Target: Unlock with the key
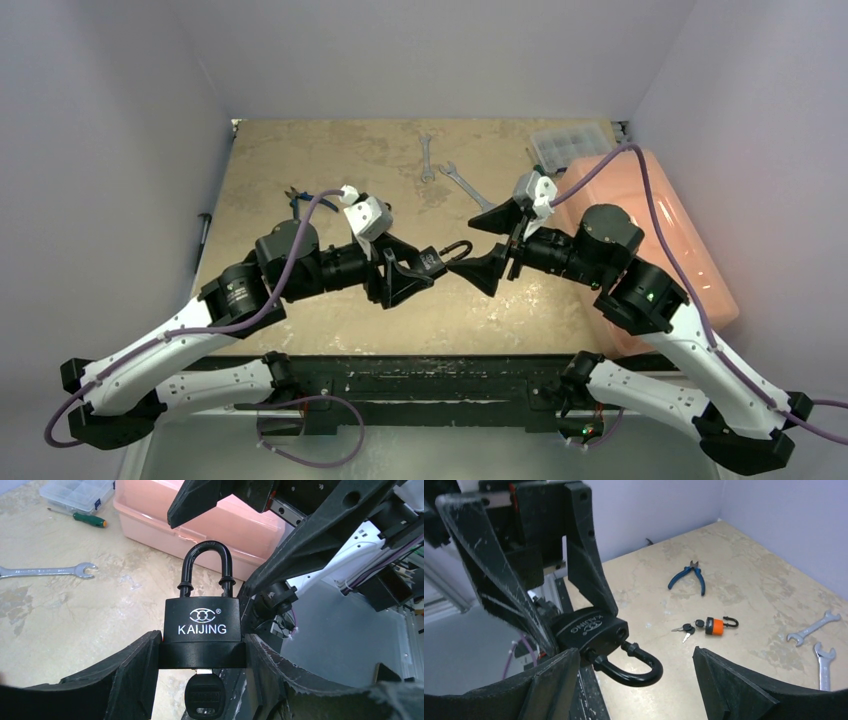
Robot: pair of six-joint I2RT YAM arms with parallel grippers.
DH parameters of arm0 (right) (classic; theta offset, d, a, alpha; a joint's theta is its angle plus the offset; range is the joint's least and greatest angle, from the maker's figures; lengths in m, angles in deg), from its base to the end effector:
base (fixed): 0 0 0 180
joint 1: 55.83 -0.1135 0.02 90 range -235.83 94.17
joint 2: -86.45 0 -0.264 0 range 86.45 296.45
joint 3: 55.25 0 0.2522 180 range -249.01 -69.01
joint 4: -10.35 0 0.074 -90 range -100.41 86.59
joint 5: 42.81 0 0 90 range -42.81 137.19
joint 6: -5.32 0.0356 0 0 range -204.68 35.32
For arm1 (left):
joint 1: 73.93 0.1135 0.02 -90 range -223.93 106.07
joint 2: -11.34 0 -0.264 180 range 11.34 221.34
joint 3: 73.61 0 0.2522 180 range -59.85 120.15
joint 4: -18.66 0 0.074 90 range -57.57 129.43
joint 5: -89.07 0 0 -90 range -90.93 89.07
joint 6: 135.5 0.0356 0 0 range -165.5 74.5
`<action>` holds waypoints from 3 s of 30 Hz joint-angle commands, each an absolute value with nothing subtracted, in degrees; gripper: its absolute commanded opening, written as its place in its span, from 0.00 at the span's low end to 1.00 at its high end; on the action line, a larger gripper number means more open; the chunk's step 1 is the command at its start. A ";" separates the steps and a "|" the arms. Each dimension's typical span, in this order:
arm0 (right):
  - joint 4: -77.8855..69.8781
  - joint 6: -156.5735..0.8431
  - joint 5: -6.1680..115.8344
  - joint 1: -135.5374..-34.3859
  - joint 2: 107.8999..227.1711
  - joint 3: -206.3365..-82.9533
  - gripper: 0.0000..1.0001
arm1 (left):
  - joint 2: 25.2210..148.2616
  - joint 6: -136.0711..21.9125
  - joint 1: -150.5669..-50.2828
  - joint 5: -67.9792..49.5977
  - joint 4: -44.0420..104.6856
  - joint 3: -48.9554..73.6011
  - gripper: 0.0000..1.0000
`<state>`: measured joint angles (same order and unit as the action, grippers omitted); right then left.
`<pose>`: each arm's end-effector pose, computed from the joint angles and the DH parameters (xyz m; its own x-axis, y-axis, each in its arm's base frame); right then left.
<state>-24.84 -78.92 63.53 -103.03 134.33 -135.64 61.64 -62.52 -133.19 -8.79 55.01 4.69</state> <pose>0.1039 0.1269 0.4398 -0.1214 0.0106 -0.9925 -0.8873 0.4470 0.1133 0.0889 -0.1590 0.4192 -0.3404 0.0052 -0.9403 0.8585 0.4095 -0.3086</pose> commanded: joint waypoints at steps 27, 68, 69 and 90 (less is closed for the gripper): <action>-27.80 -87.54 75.59 -102.94 136.16 -137.12 0.19 | 57.03 -64.89 -132.99 -11.96 47.31 5.37 0.00; -28.13 -75.45 74.59 -102.94 133.56 -129.86 0.54 | 68.86 -62.29 -132.99 12.09 38.41 -6.15 0.00; -28.33 -75.37 73.96 -102.94 133.86 -129.96 0.55 | 69.02 -62.33 -132.99 12.16 38.34 -6.29 0.00; -27.49 -69.97 59.47 -102.94 132.86 -128.60 0.64 | 84.89 -69.19 -131.39 20.50 30.19 -11.52 0.00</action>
